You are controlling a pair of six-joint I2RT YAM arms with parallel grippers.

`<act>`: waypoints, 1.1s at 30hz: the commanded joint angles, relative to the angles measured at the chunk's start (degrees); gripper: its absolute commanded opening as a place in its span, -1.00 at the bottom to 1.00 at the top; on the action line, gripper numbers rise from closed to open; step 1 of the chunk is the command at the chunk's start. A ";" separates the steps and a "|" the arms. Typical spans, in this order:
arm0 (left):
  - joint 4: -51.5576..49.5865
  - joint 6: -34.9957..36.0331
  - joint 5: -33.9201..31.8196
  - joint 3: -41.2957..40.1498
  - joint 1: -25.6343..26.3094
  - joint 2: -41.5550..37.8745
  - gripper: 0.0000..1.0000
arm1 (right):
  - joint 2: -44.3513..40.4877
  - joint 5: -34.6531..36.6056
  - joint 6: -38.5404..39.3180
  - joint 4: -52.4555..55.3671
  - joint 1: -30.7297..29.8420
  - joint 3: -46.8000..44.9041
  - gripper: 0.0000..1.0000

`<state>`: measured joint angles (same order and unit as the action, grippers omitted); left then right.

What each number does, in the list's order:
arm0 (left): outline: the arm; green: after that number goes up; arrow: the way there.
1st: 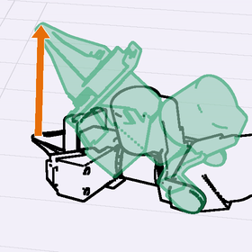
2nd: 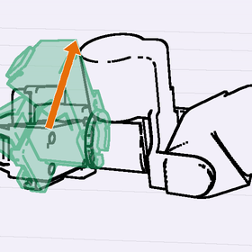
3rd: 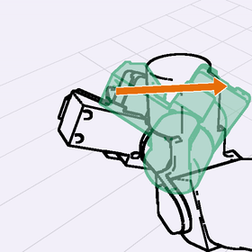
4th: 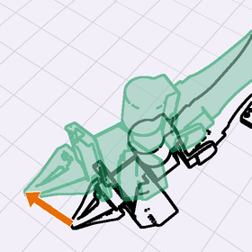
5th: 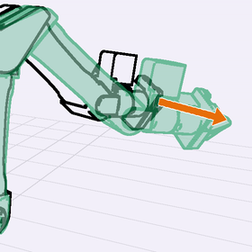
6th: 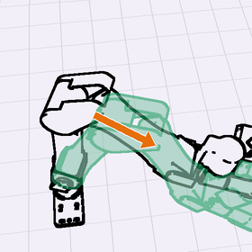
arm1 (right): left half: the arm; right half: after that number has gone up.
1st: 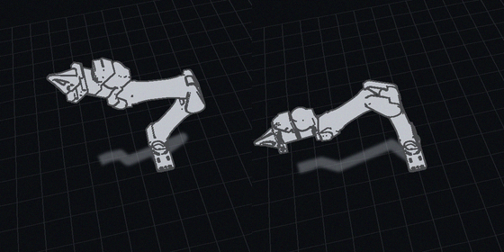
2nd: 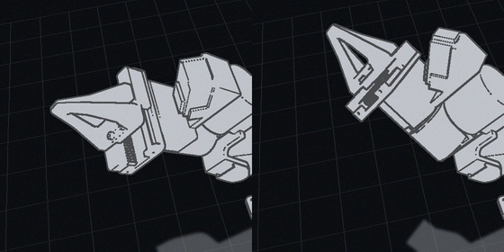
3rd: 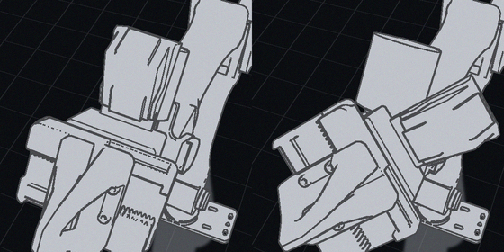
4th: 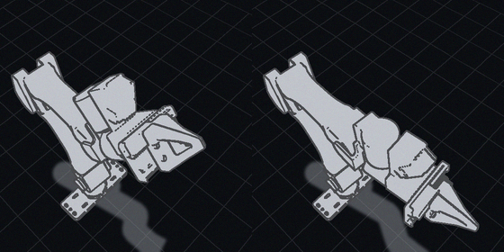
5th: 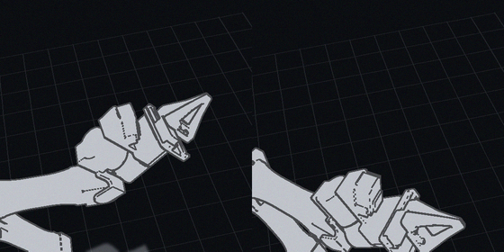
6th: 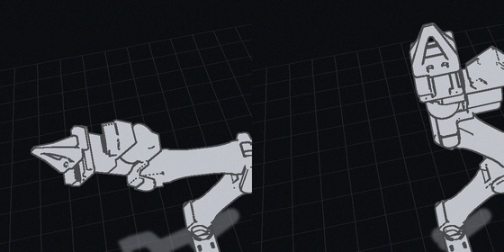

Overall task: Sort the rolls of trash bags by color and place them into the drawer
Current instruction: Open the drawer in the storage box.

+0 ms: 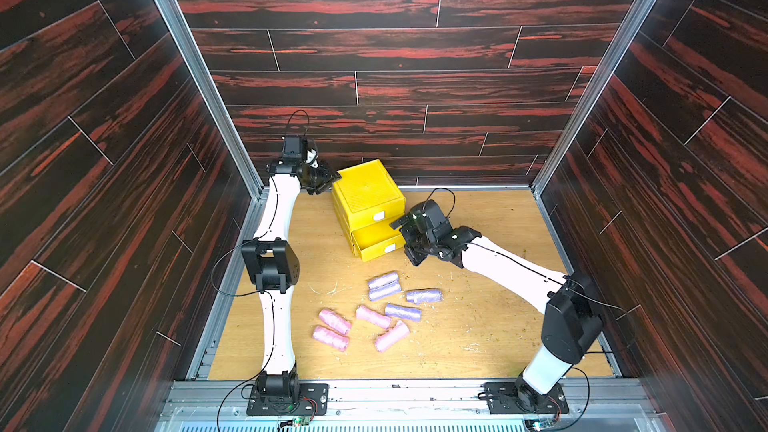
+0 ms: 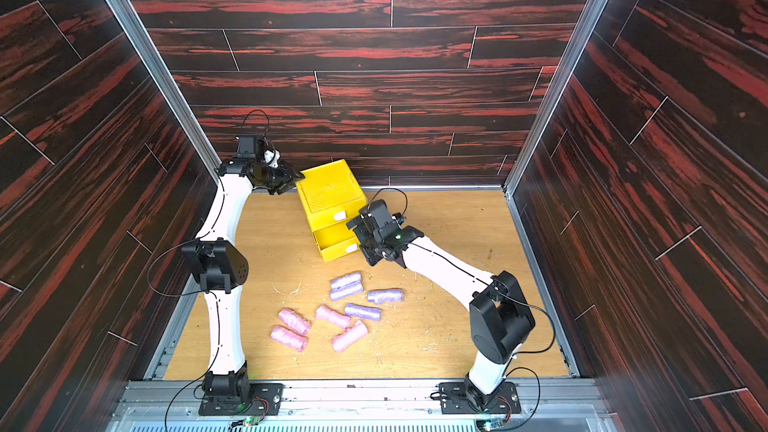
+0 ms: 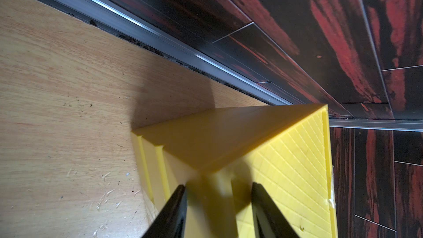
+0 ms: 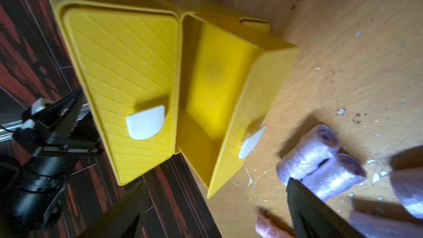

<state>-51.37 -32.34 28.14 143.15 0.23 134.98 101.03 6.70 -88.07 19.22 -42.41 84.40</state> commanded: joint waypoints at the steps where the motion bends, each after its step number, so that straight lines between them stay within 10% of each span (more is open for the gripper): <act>1: -8.97 1.66 0.64 -2.45 2.14 3.36 -0.03 | 6.45 -1.54 -0.70 5.63 0.54 4.99 0.96; 33: -9.03 1.62 0.73 -2.45 2.14 3.66 -0.03 | 13.01 -7.55 4.07 15.76 0.51 8.60 0.89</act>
<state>-51.40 -32.34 28.23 143.15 0.23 134.98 116.25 0.58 -85.56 32.58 -41.98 94.89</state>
